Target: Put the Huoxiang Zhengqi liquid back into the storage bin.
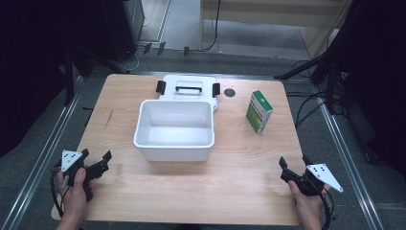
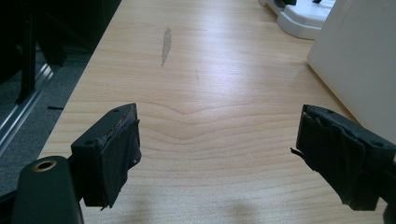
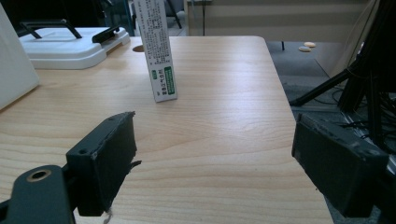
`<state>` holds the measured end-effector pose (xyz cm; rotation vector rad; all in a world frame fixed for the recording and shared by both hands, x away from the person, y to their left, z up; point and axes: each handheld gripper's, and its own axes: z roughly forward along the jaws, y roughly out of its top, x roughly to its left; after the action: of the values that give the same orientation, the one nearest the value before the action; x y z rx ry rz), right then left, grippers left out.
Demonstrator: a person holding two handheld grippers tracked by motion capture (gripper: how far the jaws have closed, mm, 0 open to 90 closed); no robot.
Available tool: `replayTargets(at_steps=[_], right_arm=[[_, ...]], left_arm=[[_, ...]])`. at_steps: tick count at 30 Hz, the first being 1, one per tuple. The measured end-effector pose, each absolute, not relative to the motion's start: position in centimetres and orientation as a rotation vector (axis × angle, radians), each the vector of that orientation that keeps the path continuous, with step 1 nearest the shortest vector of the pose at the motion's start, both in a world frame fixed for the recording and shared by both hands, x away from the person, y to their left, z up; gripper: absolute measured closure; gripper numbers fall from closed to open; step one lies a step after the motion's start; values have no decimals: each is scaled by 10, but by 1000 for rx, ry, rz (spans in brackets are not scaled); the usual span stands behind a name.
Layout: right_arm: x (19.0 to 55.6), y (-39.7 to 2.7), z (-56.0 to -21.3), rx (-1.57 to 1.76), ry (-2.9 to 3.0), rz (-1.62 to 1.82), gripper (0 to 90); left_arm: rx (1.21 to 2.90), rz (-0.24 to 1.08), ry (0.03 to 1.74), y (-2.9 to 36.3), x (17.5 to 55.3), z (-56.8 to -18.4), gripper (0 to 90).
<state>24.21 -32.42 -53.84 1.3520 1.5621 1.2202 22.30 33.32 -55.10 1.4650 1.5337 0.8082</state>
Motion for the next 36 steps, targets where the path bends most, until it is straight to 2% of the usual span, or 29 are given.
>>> replayTargets(at_steps=[12, 15, 25, 36], right_arm=[[243, -318, -534, 1310, 1601, 1151, 175], [244, -315, -526, 1273, 1633, 1130, 216], [255, -302, -480, 1200, 1675, 1191, 254], [297, -281, -441, 1168, 1802, 1142, 280]], left_arm=[[1466, 809, 1536, 333, 223, -551, 140], [1465, 802, 1543, 333, 223, -551, 140], [1456, 797, 1536, 334, 223, -551, 140], [1470, 806, 1522, 333, 222, -551, 140]])
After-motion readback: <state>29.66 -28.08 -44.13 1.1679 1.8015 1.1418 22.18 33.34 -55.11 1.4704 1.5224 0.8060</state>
